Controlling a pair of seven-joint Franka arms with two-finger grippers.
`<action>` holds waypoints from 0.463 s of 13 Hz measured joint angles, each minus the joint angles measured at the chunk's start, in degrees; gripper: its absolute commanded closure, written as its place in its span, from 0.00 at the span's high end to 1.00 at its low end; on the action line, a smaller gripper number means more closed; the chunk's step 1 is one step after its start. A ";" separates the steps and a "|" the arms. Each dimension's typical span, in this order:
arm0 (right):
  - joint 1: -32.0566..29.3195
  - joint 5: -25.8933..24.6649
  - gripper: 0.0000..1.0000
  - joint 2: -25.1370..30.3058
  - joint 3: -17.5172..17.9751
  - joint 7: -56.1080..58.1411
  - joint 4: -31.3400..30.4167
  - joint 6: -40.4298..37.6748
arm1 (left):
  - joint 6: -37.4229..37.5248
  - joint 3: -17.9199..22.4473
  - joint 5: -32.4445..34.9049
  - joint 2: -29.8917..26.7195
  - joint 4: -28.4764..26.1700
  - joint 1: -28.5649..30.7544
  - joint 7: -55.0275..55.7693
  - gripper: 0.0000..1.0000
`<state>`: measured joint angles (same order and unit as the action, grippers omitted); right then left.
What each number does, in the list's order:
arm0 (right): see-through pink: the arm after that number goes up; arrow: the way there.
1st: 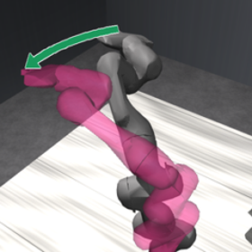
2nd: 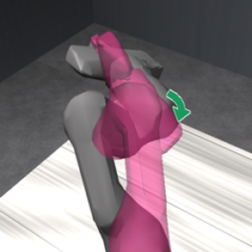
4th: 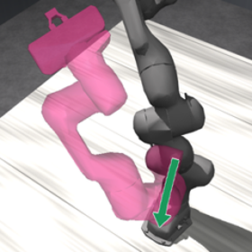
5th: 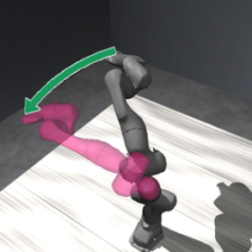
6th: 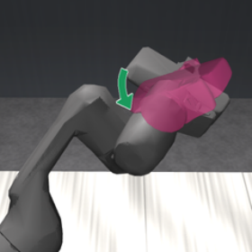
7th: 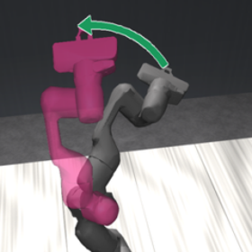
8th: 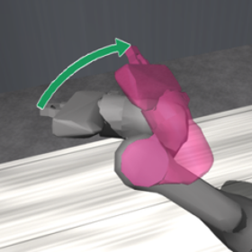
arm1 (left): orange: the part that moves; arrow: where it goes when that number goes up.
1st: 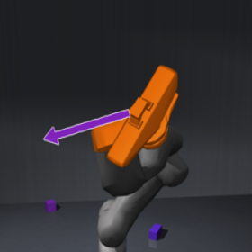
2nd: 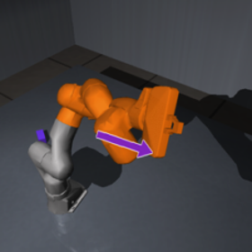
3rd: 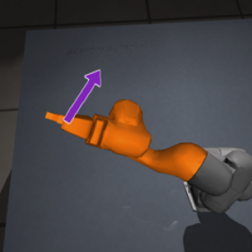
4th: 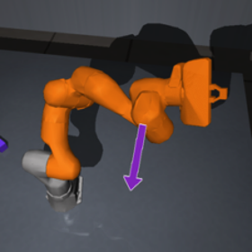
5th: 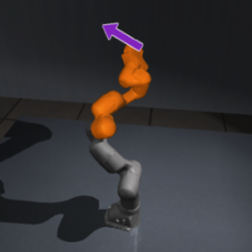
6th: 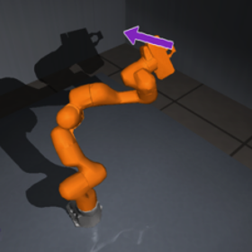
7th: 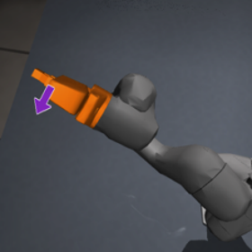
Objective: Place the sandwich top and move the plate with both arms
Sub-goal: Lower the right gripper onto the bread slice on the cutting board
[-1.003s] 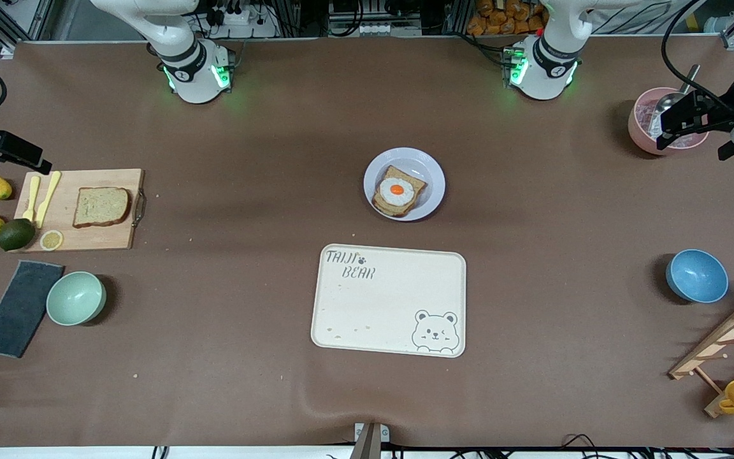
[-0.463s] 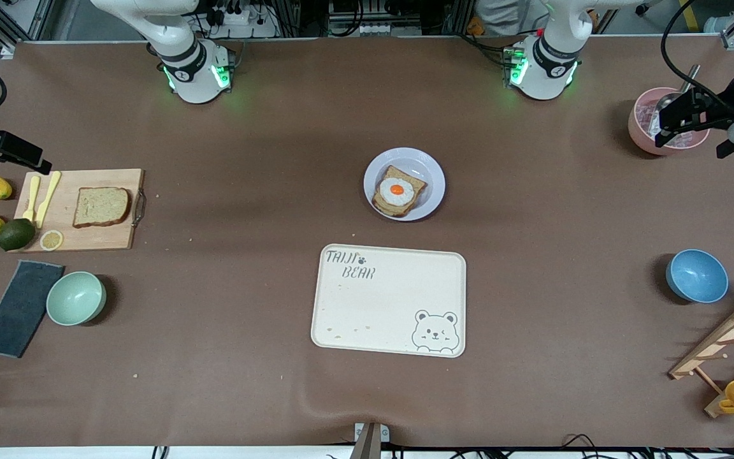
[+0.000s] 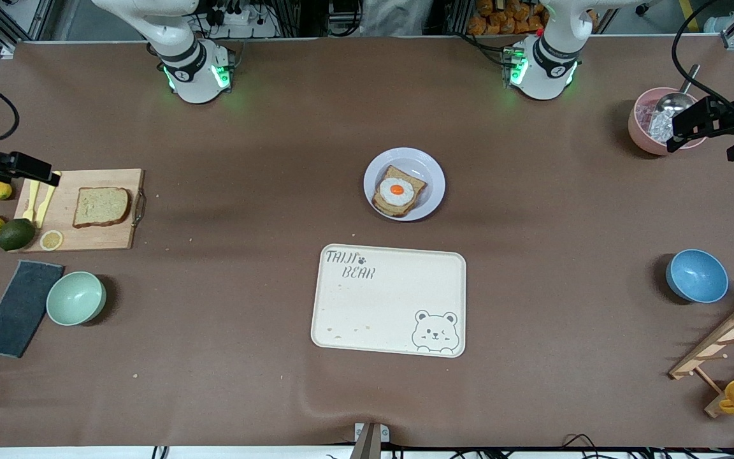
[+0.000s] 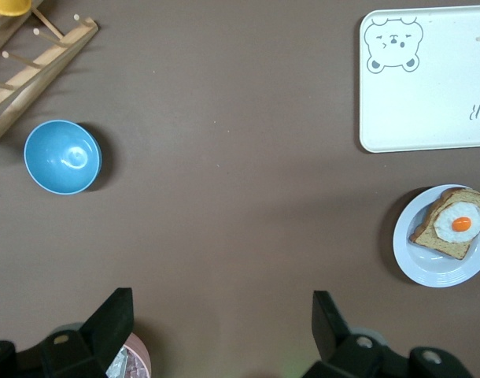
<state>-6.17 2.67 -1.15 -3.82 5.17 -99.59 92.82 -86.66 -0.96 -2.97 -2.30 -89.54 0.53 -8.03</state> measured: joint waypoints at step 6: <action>-7.28 0.06 1.00 -0.61 -0.16 11.71 -15.35 14.69 | -0.03 0.02 -0.33 1.77 0.37 0.93 -0.21 1.00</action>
<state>-13.45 2.74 -1.76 -3.98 16.88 -114.94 107.50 -86.69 -0.94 -3.30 -0.53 -89.17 1.46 -8.24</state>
